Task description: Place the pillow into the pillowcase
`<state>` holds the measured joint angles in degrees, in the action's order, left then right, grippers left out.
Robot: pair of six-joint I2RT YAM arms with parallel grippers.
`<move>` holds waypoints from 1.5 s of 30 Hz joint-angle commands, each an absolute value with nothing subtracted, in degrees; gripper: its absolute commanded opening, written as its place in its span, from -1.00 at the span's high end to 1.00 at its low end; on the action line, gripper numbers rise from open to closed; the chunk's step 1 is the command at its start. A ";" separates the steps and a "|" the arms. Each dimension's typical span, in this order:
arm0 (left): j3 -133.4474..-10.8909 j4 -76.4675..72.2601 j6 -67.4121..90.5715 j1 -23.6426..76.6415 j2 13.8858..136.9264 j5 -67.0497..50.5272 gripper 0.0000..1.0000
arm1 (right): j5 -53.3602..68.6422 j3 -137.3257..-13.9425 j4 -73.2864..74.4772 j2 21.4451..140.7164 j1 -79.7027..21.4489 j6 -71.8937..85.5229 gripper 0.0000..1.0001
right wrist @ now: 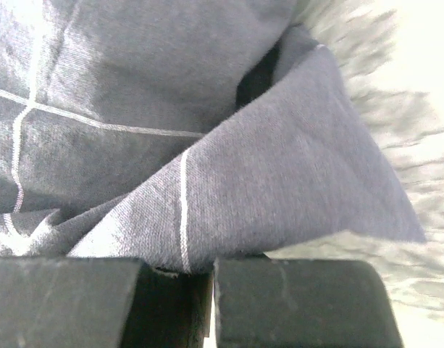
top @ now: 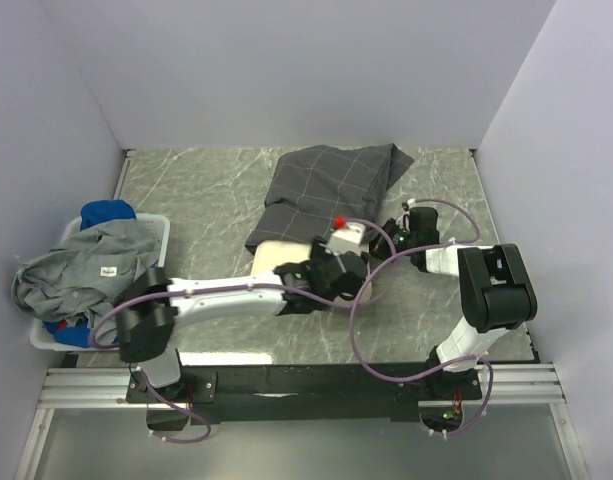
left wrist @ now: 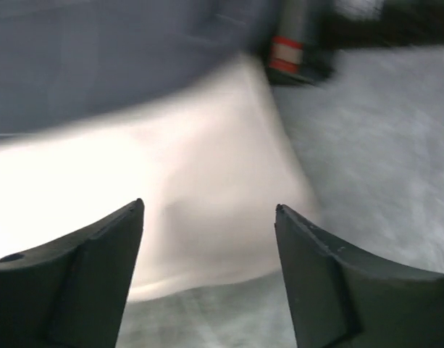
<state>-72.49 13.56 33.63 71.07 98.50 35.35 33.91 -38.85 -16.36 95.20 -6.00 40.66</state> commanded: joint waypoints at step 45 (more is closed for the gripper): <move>-99.28 34.62 18.34 44.92 90.36 -10.24 0.98 | 29.01 -59.57 6.04 56.16 -19.06 33.31 1.00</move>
<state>-88.44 31.62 8.54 45.01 102.72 17.56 30.20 -47.07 3.42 61.14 -14.90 36.58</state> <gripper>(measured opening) 0.026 0.006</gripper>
